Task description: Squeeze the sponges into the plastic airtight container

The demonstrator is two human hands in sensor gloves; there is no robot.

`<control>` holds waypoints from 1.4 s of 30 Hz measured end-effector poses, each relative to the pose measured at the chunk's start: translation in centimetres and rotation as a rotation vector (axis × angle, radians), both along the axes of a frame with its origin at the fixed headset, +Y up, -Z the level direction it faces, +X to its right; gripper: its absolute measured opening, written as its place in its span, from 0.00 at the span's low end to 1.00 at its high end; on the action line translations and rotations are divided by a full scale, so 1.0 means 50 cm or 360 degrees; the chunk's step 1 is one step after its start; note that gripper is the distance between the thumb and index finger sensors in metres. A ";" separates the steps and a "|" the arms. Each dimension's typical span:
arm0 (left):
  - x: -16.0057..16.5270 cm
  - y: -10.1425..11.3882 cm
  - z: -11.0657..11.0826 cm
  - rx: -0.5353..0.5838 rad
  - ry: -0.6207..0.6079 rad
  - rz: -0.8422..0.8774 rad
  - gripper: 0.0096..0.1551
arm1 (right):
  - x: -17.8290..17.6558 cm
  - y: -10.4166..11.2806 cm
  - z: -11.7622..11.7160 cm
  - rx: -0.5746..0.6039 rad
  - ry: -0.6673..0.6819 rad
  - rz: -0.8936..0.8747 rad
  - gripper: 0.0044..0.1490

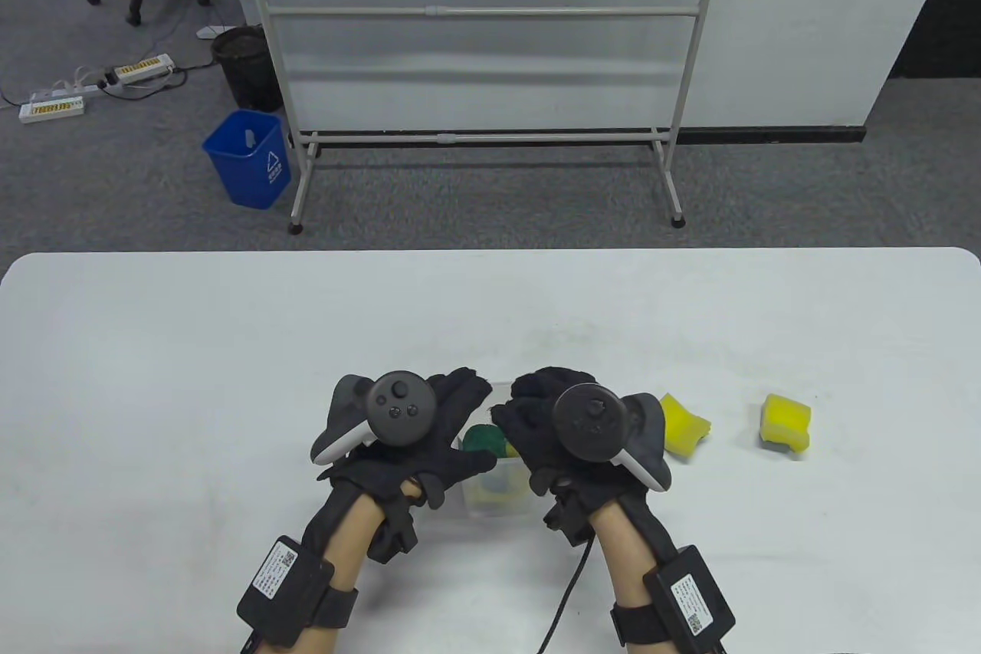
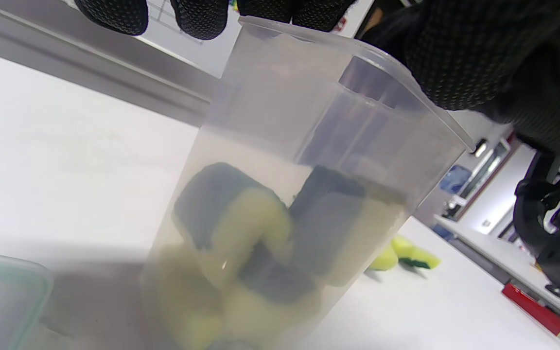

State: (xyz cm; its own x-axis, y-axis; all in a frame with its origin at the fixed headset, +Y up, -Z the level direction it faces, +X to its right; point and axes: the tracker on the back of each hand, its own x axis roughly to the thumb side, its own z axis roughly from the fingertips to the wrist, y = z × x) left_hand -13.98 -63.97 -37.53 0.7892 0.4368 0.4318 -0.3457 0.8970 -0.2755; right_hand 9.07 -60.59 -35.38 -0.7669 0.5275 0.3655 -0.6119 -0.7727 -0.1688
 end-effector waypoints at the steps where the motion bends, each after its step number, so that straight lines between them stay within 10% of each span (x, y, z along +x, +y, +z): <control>1: 0.000 0.000 0.000 -0.0001 -0.0001 0.0002 0.53 | 0.013 0.009 0.003 0.0024 -0.0019 -0.0062 0.41; 8: 0.000 0.000 0.000 0.0019 -0.0011 0.0018 0.51 | 0.180 0.011 -0.001 0.0049 -0.0657 -0.0026 0.43; 13: -0.022 0.018 0.002 0.0087 0.0042 0.0226 0.50 | 0.256 -0.136 -0.061 -0.0623 -0.0790 0.0063 0.41; 23: -0.110 0.055 0.003 0.0203 0.0273 0.0605 0.47 | 0.213 -0.296 -0.106 -0.1040 -0.0786 0.0475 0.41; 34: -0.122 0.056 0.002 0.0204 0.0274 0.0692 0.46 | 0.221 -0.219 -0.089 -0.0687 -0.0828 0.0018 0.48; 42: -0.085 0.063 0.012 0.0193 0.0026 0.0765 0.45 | 0.179 -0.085 -0.053 -0.0314 -0.0204 -0.0901 0.49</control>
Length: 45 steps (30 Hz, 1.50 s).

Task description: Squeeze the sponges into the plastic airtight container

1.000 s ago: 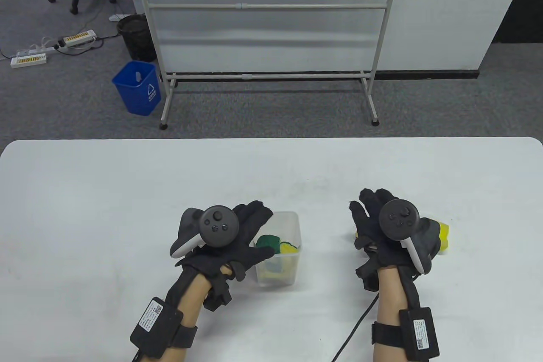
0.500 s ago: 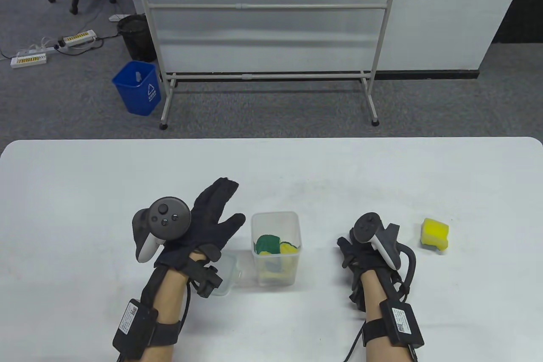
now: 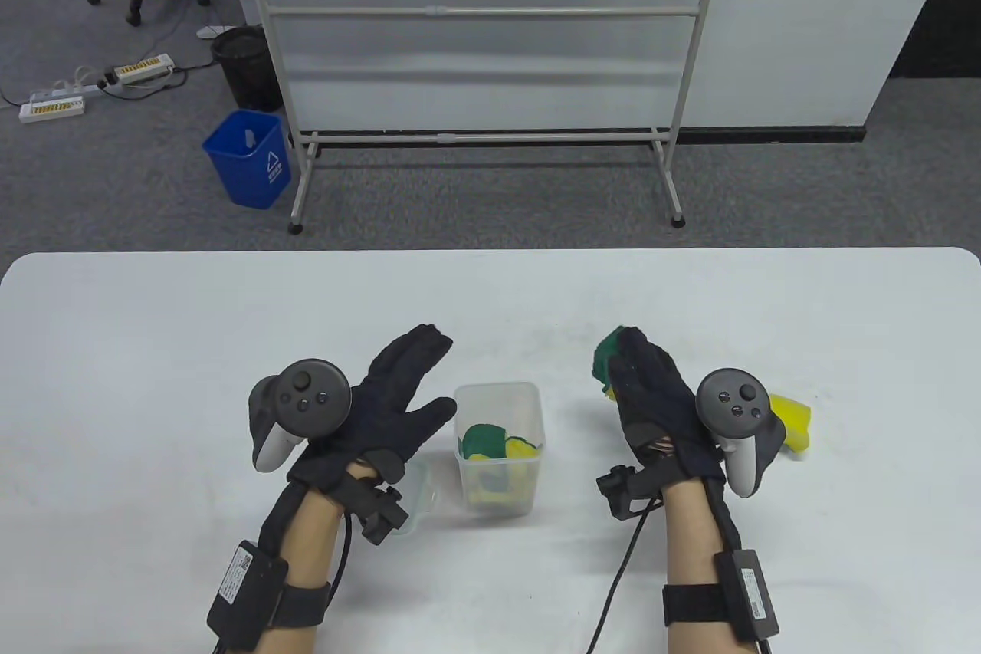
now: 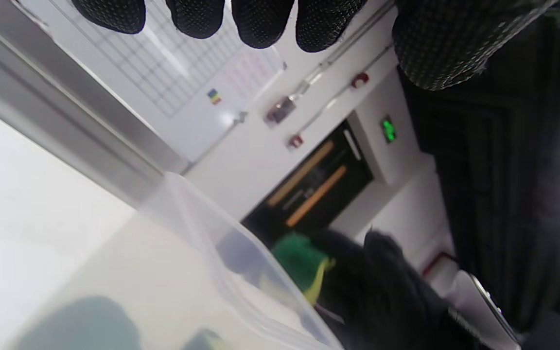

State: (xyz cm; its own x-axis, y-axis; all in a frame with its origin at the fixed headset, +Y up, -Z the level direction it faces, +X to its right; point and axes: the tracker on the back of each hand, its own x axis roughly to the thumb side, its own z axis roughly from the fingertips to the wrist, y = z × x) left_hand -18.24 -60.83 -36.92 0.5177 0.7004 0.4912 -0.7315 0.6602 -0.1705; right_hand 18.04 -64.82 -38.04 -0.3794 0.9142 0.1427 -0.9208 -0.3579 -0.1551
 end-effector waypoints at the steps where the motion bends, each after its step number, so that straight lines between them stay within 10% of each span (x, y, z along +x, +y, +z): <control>1: 0.005 0.002 0.002 0.0015 -0.0018 0.0001 0.45 | -0.008 0.013 0.005 0.0033 0.0058 -0.0049 0.49; 8: 0.043 0.025 0.030 0.0249 -0.0069 -0.0101 0.46 | -0.104 0.095 0.054 0.0082 0.0645 -0.0353 0.50; 22: 0.030 0.043 0.039 0.0443 0.0083 0.0001 0.38 | -0.189 0.073 0.056 -0.0089 0.0979 -0.0473 0.51; 29: 0.031 0.036 0.031 0.0351 0.0132 0.0032 0.30 | -0.193 0.103 0.074 0.0144 0.0693 0.0199 0.50; 38: 0.046 0.023 0.030 0.0258 0.0130 0.0105 0.30 | -0.204 0.120 0.091 0.0491 0.0415 0.0279 0.37; 45: 0.070 -0.004 0.021 0.0219 0.0114 -0.0394 0.49 | -0.201 0.125 0.100 0.0593 -0.0015 0.0753 0.33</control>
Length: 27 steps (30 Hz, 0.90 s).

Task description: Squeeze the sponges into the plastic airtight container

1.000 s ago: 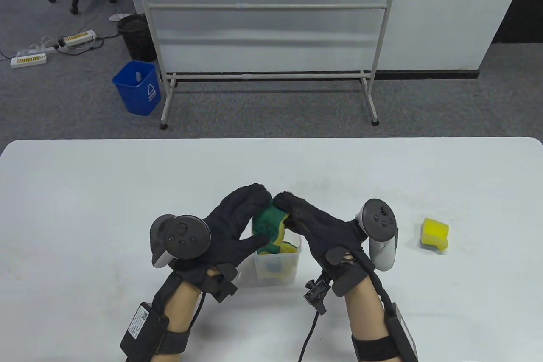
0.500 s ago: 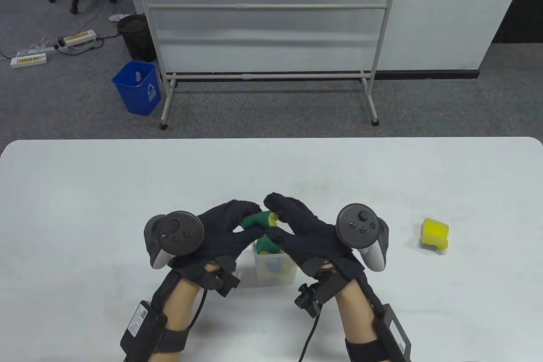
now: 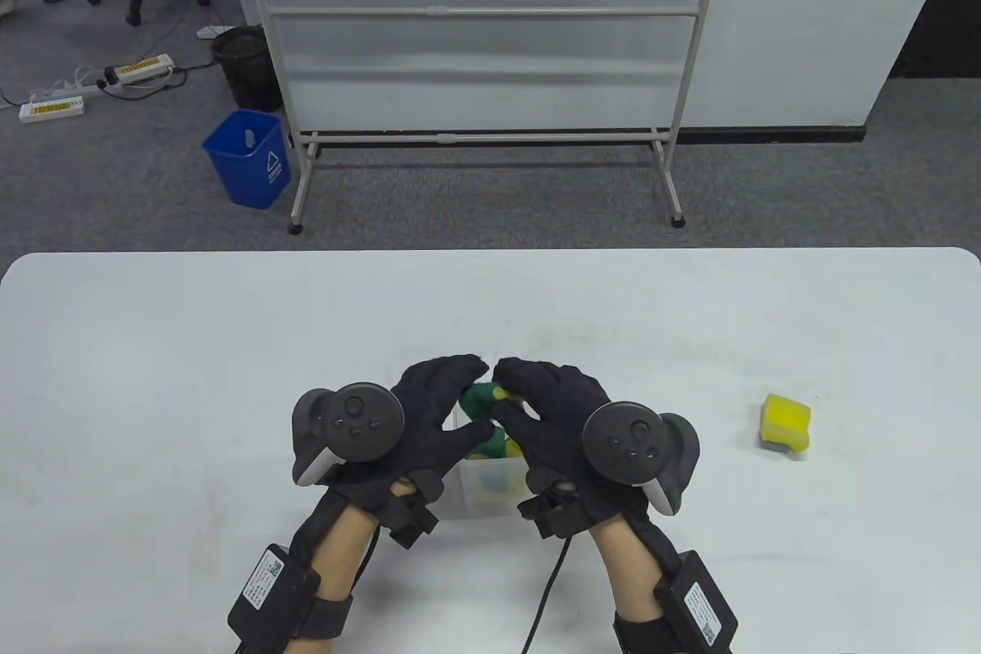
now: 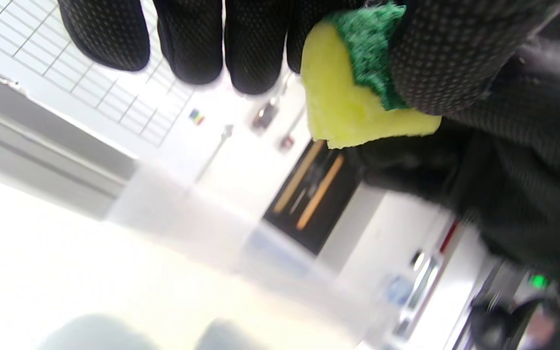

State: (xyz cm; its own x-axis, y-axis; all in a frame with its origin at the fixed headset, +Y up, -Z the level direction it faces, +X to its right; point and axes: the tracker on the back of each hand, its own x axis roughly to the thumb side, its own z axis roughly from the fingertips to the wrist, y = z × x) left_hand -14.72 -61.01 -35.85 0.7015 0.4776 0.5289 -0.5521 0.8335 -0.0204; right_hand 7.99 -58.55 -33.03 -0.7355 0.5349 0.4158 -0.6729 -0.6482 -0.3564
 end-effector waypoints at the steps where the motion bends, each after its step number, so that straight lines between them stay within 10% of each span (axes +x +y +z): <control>1: 0.003 -0.009 -0.005 -0.0055 -0.0009 -0.0083 0.51 | -0.002 -0.001 -0.001 0.0012 -0.0089 0.0113 0.32; 27: 0.013 -0.071 -0.042 -0.0392 -0.0072 -0.0242 0.54 | -0.093 -0.049 -0.082 -0.0179 -0.0072 0.1079 0.29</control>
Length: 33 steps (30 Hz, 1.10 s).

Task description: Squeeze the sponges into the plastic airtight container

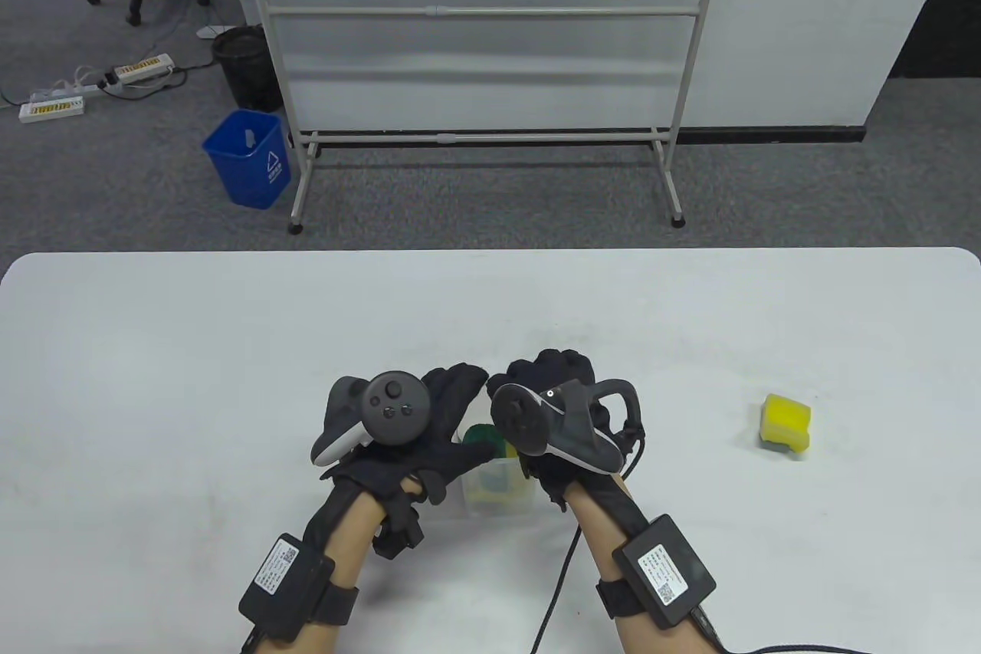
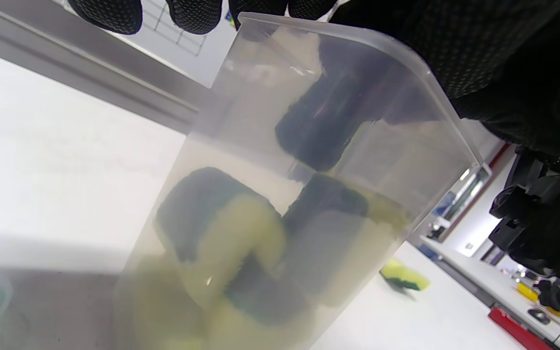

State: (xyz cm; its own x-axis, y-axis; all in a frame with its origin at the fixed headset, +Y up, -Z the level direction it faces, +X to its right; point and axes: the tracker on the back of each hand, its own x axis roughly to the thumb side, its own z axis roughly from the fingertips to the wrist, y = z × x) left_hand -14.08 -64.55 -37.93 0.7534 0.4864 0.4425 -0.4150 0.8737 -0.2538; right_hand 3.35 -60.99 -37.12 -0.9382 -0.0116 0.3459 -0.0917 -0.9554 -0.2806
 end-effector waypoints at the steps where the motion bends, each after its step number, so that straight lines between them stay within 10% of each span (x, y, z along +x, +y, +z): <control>1: 0.000 0.000 0.000 0.0000 0.0000 0.0001 0.54 | -0.003 -0.005 -0.005 0.0003 -0.0002 0.0032 0.29; 18: 0.001 -0.002 0.000 0.0005 0.0020 0.0011 0.53 | -0.015 -0.019 0.006 0.0132 -0.0033 0.0213 0.25; 33: 0.001 -0.002 0.001 -0.0007 0.0026 0.0022 0.52 | -0.019 -0.024 -0.022 -0.0363 -0.0092 0.0353 0.28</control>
